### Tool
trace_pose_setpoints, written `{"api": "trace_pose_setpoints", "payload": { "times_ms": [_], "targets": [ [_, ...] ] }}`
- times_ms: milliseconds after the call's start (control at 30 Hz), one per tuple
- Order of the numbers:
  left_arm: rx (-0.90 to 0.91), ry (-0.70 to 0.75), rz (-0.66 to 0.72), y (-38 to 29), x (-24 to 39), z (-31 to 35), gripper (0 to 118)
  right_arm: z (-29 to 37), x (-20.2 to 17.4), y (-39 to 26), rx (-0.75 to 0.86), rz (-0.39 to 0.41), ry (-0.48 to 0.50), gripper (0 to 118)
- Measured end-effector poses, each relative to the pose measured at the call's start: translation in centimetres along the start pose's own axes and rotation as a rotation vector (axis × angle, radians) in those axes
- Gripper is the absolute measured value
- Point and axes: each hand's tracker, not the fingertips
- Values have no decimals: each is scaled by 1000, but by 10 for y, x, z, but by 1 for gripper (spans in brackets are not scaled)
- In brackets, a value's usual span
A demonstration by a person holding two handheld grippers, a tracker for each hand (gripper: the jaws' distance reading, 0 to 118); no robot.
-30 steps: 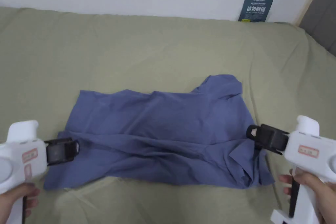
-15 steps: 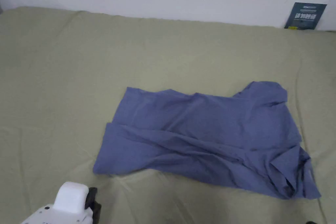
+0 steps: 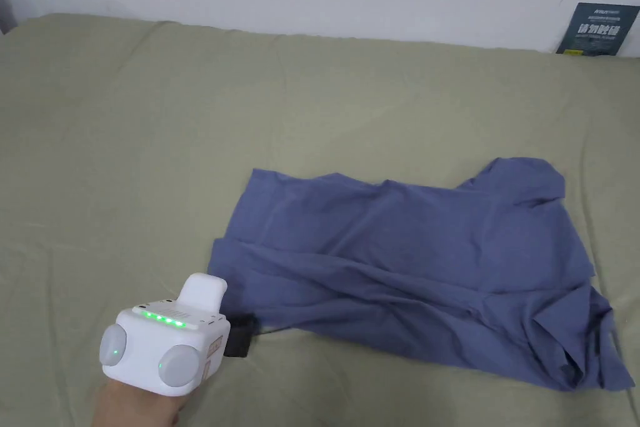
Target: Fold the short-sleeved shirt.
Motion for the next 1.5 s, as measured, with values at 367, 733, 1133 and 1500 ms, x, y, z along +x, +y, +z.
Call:
{"api": "trace_pose_setpoints", "payload": {
  "times_ms": [367, 733, 1133, 1500],
  "targets": [
    [77, -17, 36, 7, -3, 8, 13, -94, 40, 31, -83, 56, -38, 117],
    [51, -15, 53, 13, 6, 19, 13, -202, 75, 48, -321, 65, -18, 28],
    [101, -104, 173, 1, -5, 70, 13, -105, 78, 83, -475, -298, -36, 9],
    [76, -112, 127, -53, -16, 138, 13, -59, 102, 108, -404, -209, 125, 9]
  ]
}}
